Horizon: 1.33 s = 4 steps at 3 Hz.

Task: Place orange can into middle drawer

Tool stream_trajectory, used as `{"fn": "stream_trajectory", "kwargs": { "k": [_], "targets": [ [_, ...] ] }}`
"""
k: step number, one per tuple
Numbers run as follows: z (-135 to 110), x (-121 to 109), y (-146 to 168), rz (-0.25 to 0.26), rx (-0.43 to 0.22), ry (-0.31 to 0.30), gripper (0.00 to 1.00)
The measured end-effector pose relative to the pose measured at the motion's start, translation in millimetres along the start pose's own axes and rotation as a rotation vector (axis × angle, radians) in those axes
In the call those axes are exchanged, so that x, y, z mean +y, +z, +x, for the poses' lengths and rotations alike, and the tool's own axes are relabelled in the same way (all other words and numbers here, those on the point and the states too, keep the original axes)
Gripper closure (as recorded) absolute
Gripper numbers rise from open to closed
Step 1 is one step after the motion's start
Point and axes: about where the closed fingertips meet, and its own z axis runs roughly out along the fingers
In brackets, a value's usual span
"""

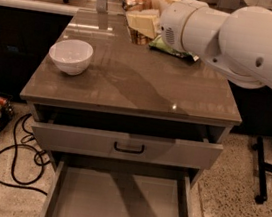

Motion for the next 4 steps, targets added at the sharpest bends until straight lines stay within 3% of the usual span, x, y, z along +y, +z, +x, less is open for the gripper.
{"fn": "stream_trajectory", "kwargs": {
  "k": [1,2,3,4],
  "targets": [
    [-9,45,-43,-0.114,0.004,-0.044,1.00],
    [-1,88,-74,-0.203,-0.020,-0.038,1.00],
    [27,119,-103,-0.251,-0.058,0.033,1.00],
    [74,117,-152,-0.215,-0.027,0.123,1.00]
  ]
}}
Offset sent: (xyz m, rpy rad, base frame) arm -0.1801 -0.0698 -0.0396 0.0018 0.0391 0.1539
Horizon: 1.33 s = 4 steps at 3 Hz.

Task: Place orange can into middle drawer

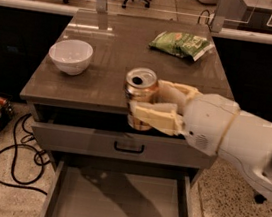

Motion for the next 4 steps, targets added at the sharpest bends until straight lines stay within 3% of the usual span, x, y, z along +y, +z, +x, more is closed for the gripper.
{"fn": "stream_trajectory", "kwargs": {
  "k": [1,2,3,4],
  "targets": [
    [44,-9,-64,0.089,0.050,0.064,1.00],
    [44,-9,-64,0.089,0.050,0.064,1.00],
    [92,-2,-47,0.029,0.057,0.121,1.00],
    [166,19,-31,-0.045,0.076,0.200,1.00]
  ]
}}
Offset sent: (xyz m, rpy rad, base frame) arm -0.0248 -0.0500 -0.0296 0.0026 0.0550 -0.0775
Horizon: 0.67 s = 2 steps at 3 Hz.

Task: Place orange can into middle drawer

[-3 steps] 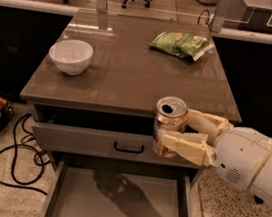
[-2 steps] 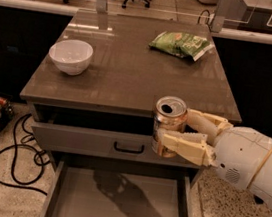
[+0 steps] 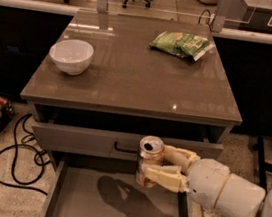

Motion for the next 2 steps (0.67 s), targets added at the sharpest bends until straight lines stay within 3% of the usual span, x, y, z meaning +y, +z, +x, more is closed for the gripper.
{"fn": "stream_trajectory", "kwargs": {
  "k": [1,2],
  "targets": [
    [58,11,17,-0.055,0.018,0.031,1.00],
    [99,26,32,-0.100,0.020,0.026,1.00]
  ]
}}
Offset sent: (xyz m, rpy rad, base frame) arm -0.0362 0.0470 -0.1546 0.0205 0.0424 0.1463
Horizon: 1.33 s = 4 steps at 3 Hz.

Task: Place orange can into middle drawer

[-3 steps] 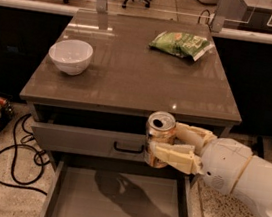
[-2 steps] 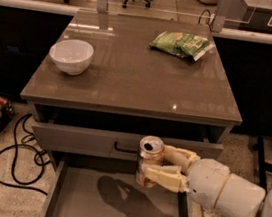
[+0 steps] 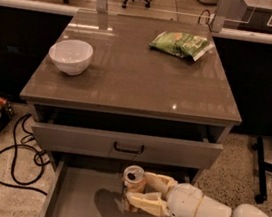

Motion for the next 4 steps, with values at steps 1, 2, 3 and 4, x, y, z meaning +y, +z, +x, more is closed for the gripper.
{"fn": "stream_trajectory", "kwargs": {
  "k": [1,2,3,4],
  "targets": [
    [31,22,30,-0.060,-0.013,-0.015,1.00],
    [35,20,33,-0.063,-0.014,-0.015,1.00],
    [58,10,52,-0.085,-0.019,-0.015,1.00],
    [100,-12,73,-0.110,-0.040,-0.041,1.00]
  ]
}}
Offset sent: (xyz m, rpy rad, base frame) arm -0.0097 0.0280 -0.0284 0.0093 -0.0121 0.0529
